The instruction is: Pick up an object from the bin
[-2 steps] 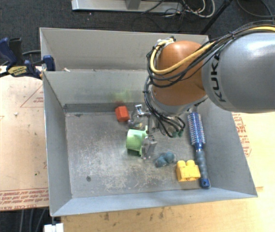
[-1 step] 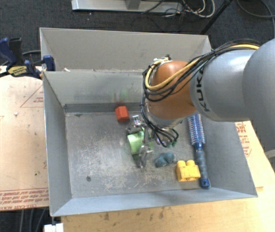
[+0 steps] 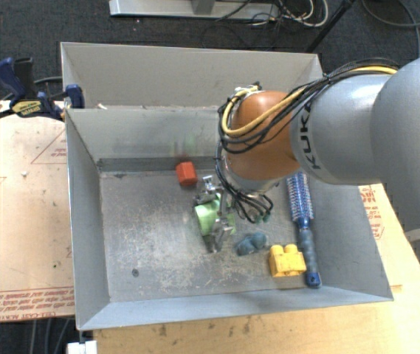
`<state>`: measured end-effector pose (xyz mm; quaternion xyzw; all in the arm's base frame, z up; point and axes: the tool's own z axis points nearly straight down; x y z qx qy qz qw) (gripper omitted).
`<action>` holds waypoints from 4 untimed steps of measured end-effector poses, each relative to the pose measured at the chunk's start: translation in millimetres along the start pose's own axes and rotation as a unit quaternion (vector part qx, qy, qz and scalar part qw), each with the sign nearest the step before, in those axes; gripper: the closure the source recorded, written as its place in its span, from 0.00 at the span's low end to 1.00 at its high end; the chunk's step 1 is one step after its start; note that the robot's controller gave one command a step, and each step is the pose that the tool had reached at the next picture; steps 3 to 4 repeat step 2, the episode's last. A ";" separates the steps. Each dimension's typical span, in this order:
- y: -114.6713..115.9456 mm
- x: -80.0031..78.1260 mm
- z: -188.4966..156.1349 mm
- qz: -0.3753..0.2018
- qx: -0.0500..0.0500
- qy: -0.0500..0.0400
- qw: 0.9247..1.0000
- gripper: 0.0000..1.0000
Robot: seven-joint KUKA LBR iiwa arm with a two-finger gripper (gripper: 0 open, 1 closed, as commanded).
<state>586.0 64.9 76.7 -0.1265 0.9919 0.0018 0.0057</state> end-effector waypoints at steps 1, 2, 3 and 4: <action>-34.6 5.5 -113.2 -0.112 0.002 0.001 0.994 1.00; -47.1 3.3 -142.2 -0.111 0.001 0.003 0.994 1.00; -47.1 3.3 -142.2 -0.111 0.001 0.003 0.994 1.00; -47.1 3.3 -142.2 -0.111 0.001 0.003 0.994 1.00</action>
Offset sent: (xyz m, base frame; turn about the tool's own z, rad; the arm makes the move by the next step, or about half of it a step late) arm 0.0000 -0.0348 0.1098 -0.2280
